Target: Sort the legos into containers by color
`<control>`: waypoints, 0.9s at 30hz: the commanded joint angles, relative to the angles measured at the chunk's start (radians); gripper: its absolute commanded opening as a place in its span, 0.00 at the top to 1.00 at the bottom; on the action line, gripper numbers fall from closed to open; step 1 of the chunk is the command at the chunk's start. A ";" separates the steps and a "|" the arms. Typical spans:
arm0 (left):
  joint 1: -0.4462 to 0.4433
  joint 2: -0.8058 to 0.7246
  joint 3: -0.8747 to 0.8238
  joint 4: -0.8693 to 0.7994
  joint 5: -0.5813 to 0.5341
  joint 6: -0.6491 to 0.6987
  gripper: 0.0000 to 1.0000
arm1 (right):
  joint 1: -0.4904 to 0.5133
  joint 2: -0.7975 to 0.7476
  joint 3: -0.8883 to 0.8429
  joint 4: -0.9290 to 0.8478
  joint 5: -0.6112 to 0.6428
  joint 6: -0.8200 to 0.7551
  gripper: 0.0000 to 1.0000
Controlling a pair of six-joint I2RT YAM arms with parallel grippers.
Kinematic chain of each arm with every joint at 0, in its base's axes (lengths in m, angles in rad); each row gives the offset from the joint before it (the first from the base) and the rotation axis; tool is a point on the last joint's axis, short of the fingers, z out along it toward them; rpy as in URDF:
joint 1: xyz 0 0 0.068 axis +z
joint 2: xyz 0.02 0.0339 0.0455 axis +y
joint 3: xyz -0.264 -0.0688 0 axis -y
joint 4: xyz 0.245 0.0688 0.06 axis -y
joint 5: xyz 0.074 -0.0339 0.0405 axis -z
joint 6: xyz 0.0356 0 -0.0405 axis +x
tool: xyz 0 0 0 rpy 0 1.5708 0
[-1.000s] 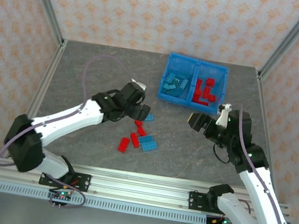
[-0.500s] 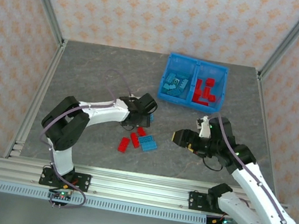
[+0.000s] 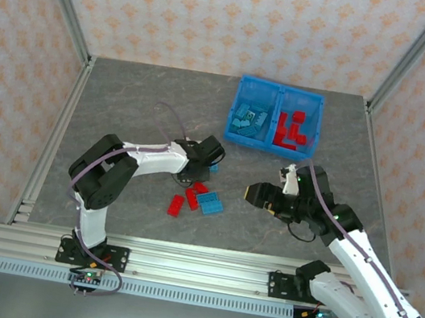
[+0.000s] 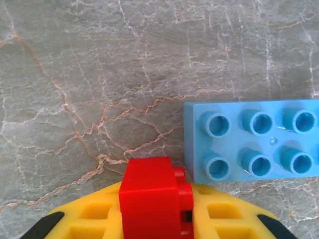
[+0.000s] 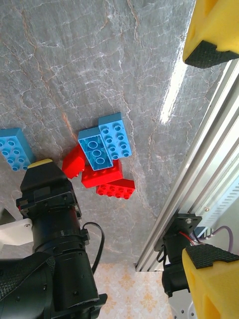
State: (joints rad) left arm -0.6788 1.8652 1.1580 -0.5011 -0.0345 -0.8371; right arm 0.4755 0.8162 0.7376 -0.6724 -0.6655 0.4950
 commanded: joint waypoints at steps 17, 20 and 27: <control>-0.169 0.114 0.767 -0.063 -0.089 0.297 0.96 | 0.006 -0.356 0.093 -0.094 0.574 0.163 0.08; -0.168 0.351 1.088 -0.097 -0.103 0.404 0.96 | 0.006 -0.396 0.104 -0.138 0.614 0.172 0.08; -0.134 0.764 1.634 -0.043 -0.020 0.514 0.95 | 0.006 -0.421 0.116 -0.230 0.614 0.163 0.08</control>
State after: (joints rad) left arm -0.8375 2.5996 2.7335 -0.5751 -0.0959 -0.4049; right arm 0.4755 0.4149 0.8364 -0.8383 -0.0998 0.6514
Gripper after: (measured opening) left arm 0.265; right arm 0.924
